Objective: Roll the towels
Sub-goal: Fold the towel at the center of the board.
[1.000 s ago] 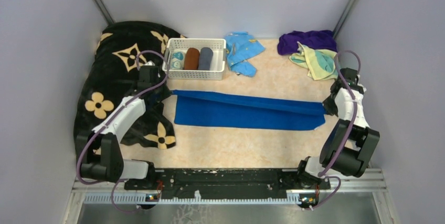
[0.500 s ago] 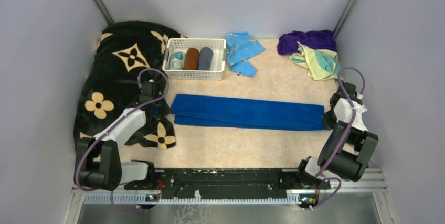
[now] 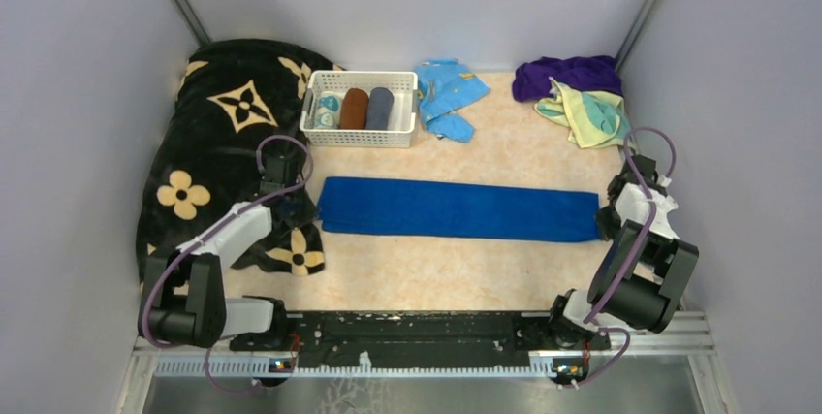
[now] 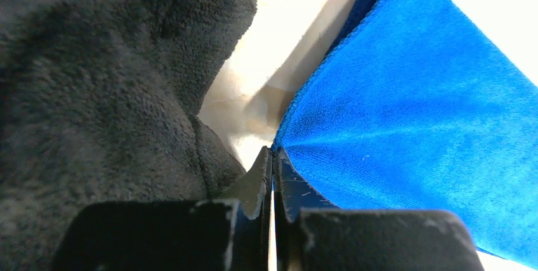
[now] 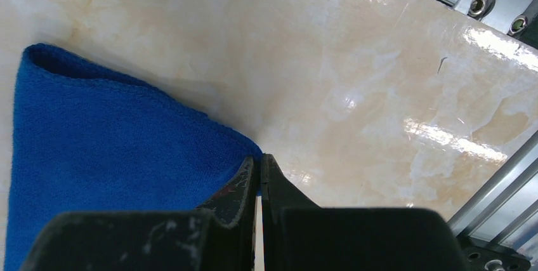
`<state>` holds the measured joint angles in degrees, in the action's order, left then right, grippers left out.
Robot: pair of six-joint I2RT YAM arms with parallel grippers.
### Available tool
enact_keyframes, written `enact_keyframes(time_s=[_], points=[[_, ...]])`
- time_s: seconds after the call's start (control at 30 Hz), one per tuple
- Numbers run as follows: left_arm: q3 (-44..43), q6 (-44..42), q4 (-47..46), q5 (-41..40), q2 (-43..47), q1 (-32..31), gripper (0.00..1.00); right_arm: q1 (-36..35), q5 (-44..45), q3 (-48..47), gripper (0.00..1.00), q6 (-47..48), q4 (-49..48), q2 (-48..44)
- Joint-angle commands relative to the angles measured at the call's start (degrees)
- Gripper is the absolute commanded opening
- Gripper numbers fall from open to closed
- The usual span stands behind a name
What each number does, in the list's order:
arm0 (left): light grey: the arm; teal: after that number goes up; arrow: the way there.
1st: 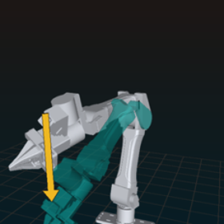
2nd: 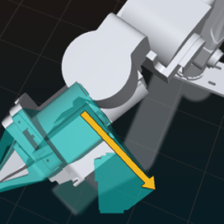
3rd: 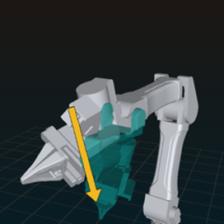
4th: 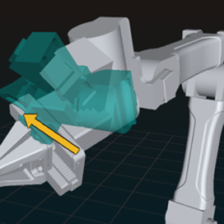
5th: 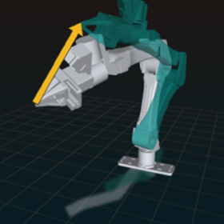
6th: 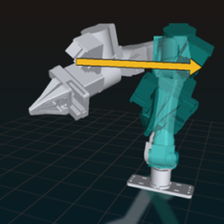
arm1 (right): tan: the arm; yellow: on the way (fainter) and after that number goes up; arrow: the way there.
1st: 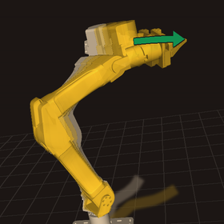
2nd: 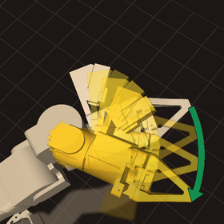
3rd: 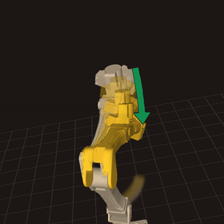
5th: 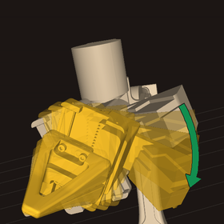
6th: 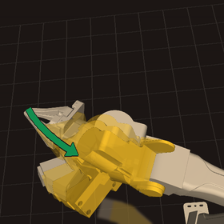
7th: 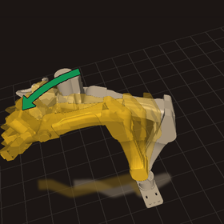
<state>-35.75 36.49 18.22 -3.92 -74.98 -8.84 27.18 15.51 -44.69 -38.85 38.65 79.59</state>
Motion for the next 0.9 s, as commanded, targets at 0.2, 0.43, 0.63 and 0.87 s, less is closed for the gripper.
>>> enact_keyframes(time_s=[0.2,0.43,0.63,0.87], points=[[-11.2,-2.0,-2.3,-0.9,-1.8,0.5,0.00,0.6,-6.4,-12.3,0.01,-3.8,-6.0,0.0],[-22.1,-1.6,-5.7,-0.7,-11.0,0.5,0.00,0.6,-12.8,-25.2,0.00,-1.9,-7.1,11.9],[-27.9,-0.6,-7.5,-0.1,-17.8,0.6,0.00,0.6,-18.2,-32.3,0.00,1.1,-7.3,20.9],[-29.6,0.0,-9.5,0.0,-19.0,1.1,0.00,0.6,-20.8,-36.8,0.00,3.1,-8.5,23.1]])
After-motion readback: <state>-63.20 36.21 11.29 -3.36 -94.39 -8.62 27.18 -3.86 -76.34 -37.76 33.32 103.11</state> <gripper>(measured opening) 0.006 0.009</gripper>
